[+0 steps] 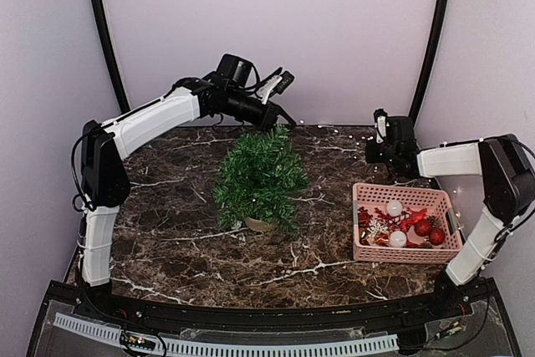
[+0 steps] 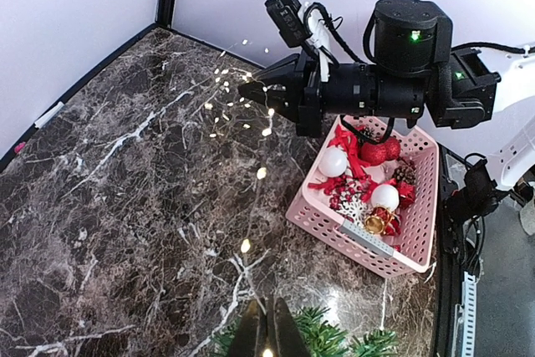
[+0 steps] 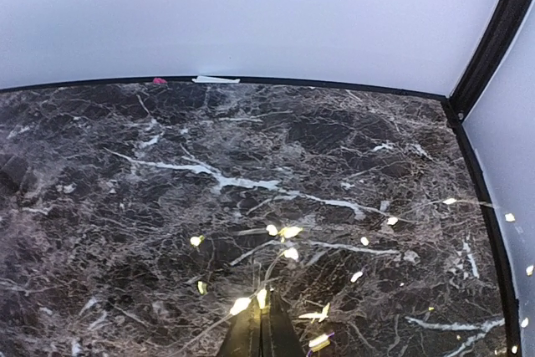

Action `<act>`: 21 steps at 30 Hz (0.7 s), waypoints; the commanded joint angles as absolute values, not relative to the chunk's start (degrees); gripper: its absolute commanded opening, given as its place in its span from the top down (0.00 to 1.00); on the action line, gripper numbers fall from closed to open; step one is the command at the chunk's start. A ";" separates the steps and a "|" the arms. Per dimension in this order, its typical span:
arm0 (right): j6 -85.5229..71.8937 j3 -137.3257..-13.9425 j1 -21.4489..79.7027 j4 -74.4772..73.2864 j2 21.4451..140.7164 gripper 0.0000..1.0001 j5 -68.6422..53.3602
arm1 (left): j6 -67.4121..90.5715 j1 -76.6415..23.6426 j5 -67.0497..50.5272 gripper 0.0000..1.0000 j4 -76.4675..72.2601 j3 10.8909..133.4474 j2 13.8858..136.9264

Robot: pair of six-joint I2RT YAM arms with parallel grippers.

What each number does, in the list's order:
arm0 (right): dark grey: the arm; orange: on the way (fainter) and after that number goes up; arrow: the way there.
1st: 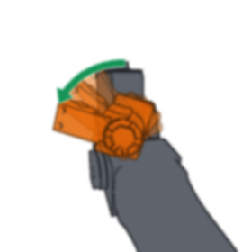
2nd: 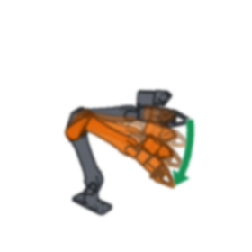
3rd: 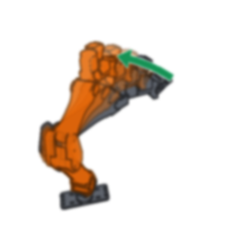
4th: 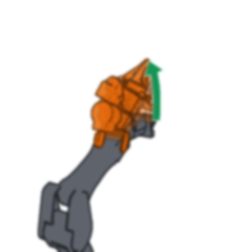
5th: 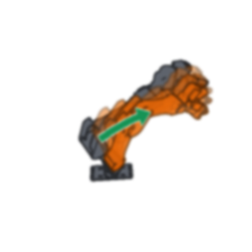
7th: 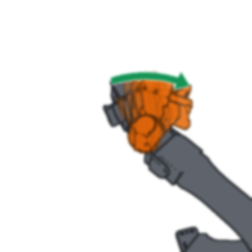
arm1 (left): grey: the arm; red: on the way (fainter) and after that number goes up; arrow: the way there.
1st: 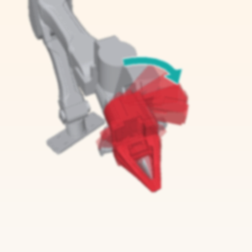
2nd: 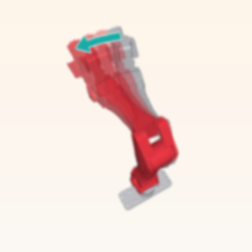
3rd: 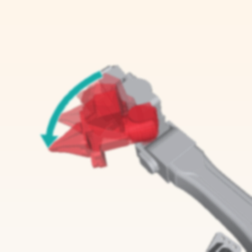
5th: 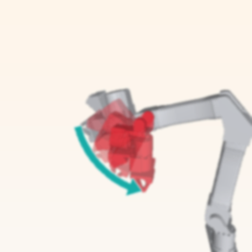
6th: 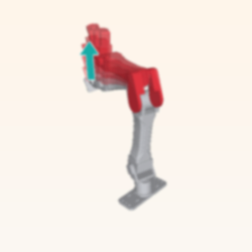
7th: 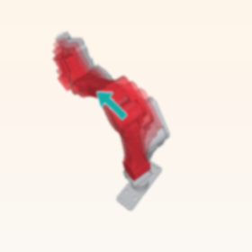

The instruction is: Decorate the small christmas tree

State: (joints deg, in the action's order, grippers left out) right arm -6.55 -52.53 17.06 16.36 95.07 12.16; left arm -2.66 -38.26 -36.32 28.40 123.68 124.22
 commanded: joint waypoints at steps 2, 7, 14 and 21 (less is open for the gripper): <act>-6.82 -52.26 17.05 16.58 87.49 1.00 1.27 | -4.62 -38.48 -36.14 0.96 28.24 122.96 119.76; -6.26 -55.94 19.43 10.64 81.58 1.00 -2.90 | -5.68 -38.49 -35.70 0.56 27.60 123.24 118.99; -5.61 -64.82 23.48 3.72 83.37 1.00 -0.80 | -7.49 -38.32 -33.41 0.27 26.97 124.41 117.09; -6.77 -75.66 26.52 2.14 90.58 1.00 -0.18 | -9.47 -38.22 -35.99 0.19 26.63 125.24 117.79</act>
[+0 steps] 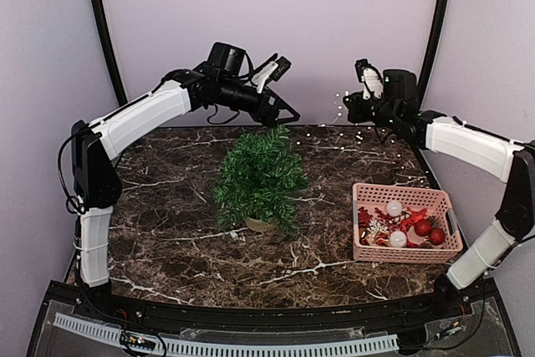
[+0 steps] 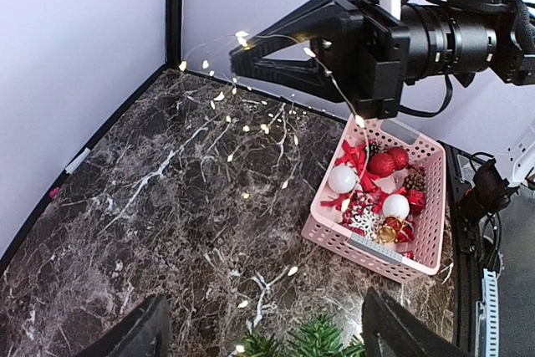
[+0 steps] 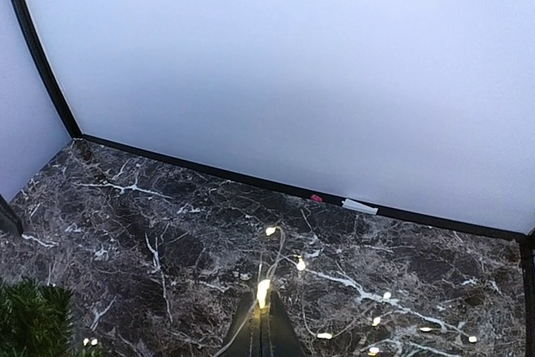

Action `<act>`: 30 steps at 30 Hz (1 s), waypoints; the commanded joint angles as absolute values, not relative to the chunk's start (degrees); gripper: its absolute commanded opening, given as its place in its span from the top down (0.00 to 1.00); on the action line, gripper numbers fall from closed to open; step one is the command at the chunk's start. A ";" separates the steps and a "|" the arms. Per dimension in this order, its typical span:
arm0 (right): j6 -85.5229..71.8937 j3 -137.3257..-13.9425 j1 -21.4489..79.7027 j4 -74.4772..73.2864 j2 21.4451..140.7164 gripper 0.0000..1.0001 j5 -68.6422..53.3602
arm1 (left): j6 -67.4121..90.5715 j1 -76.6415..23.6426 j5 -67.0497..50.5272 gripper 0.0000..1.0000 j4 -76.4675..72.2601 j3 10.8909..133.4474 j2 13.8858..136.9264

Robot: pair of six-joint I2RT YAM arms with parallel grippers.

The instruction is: Decorate the small christmas tree

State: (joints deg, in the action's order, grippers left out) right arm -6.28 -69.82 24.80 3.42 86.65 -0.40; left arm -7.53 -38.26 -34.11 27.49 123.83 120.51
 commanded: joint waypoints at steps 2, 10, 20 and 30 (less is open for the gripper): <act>-6.48 -78.96 27.80 1.42 93.07 1.00 1.57 | -9.37 -38.16 -36.96 0.18 26.38 125.28 118.31; -4.60 -89.79 31.51 -2.03 101.13 1.00 3.81 | -9.66 -38.10 -44.50 0.12 23.32 125.17 120.30; -4.30 -92.37 33.40 -2.46 102.22 1.00 2.97 | -12.90 -38.13 -33.45 0.10 21.90 125.51 122.97; -2.88 -90.54 35.01 -5.60 98.79 1.00 7.18 | -13.90 -38.02 -28.12 0.96 20.22 126.00 124.02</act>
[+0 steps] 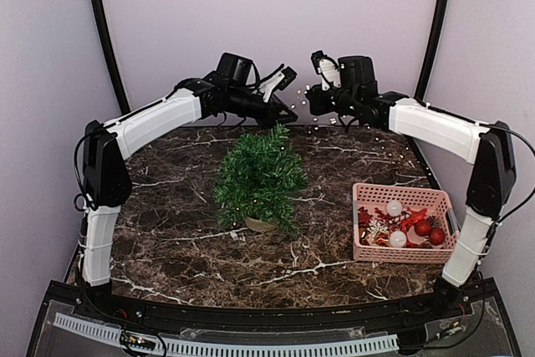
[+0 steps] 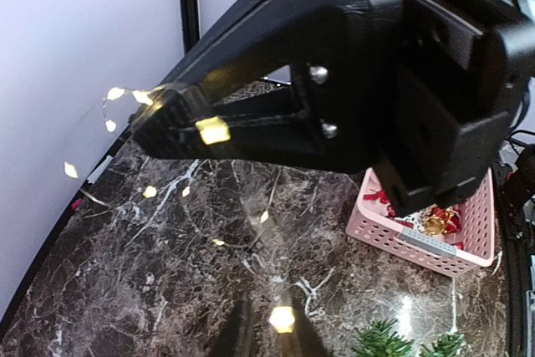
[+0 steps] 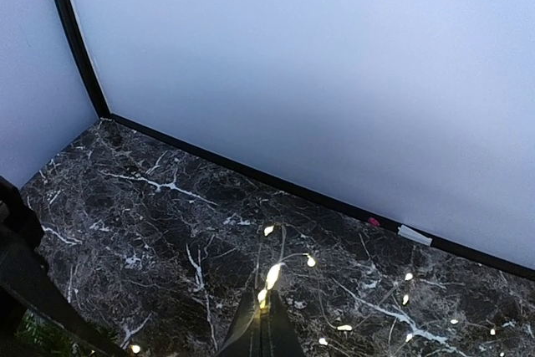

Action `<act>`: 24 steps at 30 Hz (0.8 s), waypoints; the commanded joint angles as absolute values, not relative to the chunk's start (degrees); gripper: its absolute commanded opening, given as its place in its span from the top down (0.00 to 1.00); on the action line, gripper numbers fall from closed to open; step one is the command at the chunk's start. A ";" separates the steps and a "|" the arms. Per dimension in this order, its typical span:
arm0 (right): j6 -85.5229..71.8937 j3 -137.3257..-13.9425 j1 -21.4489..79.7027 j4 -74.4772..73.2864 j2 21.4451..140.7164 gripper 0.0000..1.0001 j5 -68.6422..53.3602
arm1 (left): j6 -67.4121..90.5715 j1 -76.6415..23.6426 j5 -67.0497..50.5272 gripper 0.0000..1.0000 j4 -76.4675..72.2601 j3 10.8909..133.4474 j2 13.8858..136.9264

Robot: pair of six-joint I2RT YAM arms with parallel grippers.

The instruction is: Decorate the small christmas tree

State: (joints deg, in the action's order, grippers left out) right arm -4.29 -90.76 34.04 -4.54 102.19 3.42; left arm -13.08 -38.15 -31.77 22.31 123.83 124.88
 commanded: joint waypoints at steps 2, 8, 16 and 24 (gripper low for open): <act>-2.38 -89.16 35.26 -6.91 96.64 1.00 9.86 | -13.67 -37.58 -26.70 1.00 19.83 126.37 123.89; 1.23 -86.87 38.19 -13.80 90.47 1.00 18.39 | -11.68 -34.97 -25.55 1.00 17.53 126.32 122.77; 0.27 -91.84 43.10 -26.27 88.51 1.00 11.93 | -11.07 -31.72 -24.44 1.00 15.15 122.11 118.74; -1.65 -96.46 48.11 -34.36 88.76 1.00 0.36 | -7.41 -27.95 -22.71 1.00 0.01 100.97 105.71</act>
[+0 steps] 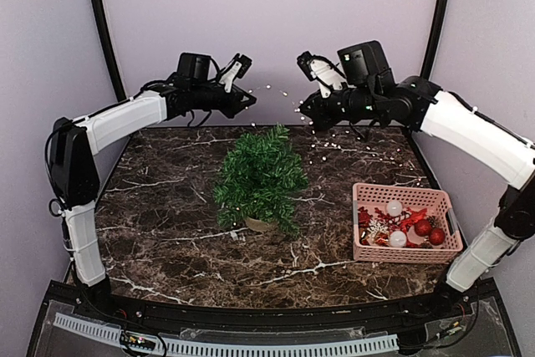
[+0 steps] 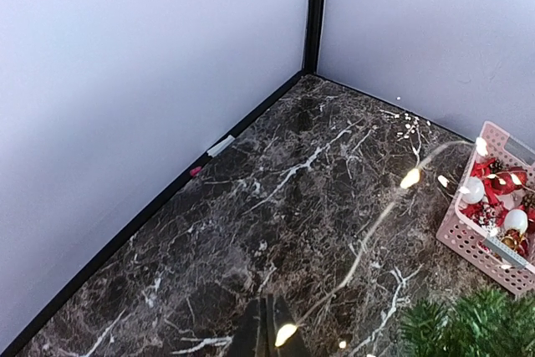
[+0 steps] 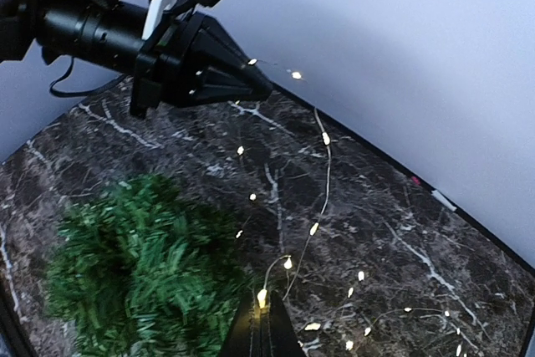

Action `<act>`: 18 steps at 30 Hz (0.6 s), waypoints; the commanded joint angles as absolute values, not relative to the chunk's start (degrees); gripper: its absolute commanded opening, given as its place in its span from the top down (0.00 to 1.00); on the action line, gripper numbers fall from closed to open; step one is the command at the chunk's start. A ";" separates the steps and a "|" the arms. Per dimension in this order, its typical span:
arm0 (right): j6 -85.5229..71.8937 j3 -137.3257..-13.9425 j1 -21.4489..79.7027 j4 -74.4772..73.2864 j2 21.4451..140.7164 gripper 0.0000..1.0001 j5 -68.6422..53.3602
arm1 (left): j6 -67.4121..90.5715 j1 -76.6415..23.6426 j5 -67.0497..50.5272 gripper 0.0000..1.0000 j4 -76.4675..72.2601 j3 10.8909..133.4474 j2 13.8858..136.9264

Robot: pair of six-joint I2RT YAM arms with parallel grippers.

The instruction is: Decorate the small christmas tree

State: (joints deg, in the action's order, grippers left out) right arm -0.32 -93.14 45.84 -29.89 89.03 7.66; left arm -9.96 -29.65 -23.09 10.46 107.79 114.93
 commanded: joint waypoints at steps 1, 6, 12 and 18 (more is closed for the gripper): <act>-1.69 -96.81 48.67 -34.94 88.72 1.00 -1.51 | -6.80 -27.60 -23.04 1.00 -1.00 98.21 104.80; -1.75 -98.88 50.74 -38.36 88.16 1.00 -0.87 | -6.56 -25.88 -22.08 1.00 -3.17 92.12 100.21; -1.69 -99.74 51.64 -42.03 86.31 1.00 -0.26 | -4.75 -24.41 -20.23 1.00 -8.59 80.96 94.40; -1.32 -101.07 52.88 -46.33 83.12 1.00 1.72 | -3.53 -24.35 -24.83 1.00 -16.18 71.12 88.95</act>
